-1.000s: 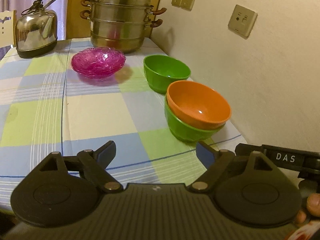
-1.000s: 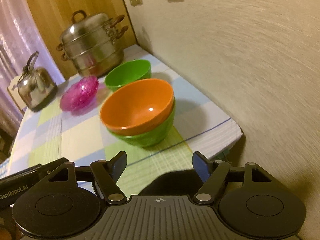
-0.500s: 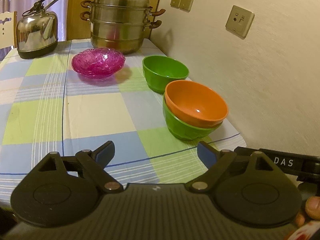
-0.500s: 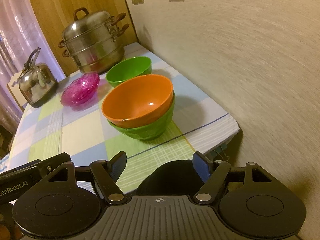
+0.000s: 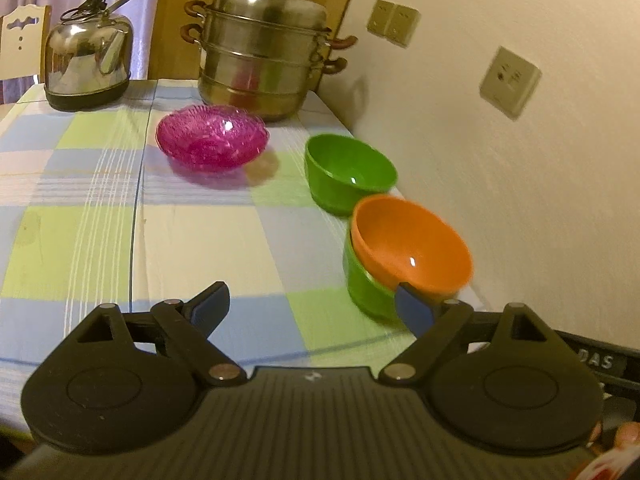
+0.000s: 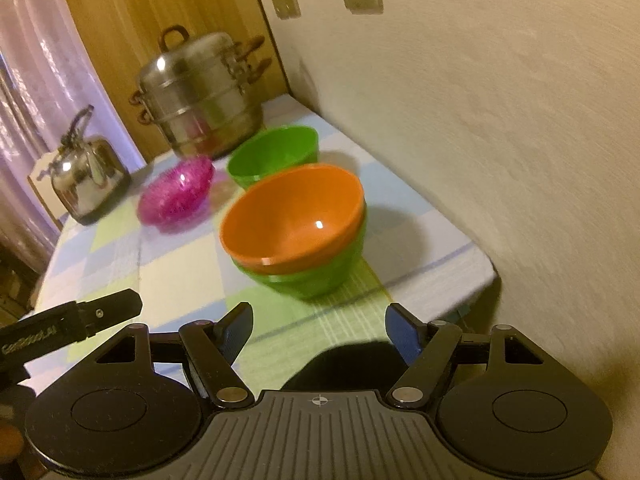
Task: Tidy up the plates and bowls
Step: 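Close the right tool on the large green bowl rim while the left tool grips it too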
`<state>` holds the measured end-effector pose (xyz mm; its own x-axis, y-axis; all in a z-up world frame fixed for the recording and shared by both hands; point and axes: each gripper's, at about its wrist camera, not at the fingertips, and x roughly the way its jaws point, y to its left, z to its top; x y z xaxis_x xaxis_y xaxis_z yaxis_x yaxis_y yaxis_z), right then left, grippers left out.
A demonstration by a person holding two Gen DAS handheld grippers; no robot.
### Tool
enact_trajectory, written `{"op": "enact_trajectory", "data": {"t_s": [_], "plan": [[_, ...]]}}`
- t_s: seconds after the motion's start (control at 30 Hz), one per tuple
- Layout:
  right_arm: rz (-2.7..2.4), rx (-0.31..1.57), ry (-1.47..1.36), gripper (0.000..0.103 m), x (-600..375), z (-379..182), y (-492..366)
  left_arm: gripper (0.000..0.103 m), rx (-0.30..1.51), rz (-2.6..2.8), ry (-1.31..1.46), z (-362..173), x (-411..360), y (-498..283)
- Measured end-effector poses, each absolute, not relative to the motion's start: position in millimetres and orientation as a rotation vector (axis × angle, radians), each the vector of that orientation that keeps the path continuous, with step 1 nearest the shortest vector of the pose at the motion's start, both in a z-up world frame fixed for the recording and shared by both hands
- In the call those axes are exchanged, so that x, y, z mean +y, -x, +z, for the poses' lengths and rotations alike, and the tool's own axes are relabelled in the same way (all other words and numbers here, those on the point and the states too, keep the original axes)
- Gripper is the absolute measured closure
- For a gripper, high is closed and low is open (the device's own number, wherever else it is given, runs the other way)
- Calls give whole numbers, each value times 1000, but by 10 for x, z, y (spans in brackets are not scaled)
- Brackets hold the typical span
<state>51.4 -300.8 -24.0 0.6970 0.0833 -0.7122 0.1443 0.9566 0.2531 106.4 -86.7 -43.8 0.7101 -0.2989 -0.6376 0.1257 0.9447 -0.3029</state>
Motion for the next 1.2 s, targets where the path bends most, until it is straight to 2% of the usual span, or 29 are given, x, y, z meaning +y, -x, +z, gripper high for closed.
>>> {"op": "enact_trajectory", "data": {"t_s": [0.4,0.67,0.77,0.87,0.97,1.1,1.2], "plan": [[9,723,-283,30,-3241,113,-1302,15,730,-255,265,-268,-889,-1941],[28,759,-263,30,-3350,23,-2070,16,756,-255,251,-399,-951,-2683],[35,802,-281,31,-3408,-90,-2371,19,770,-263,247,-494,-991,-2954],[40,841,-298,31,-3434,-205,-2681,30,792,-269,230,-599,-1048,-3198],[34,871,-287,32,-3425,-325,-2956,32,817,-282,225,-730,-1101,-3430],[35,925,-278,42,-3415,-489,-3315,36,849,-284,259,-888,-1130,-3682],[35,969,-268,49,-3401,-610,-3554,45,868,-289,263,-994,-1161,-3840]]}}
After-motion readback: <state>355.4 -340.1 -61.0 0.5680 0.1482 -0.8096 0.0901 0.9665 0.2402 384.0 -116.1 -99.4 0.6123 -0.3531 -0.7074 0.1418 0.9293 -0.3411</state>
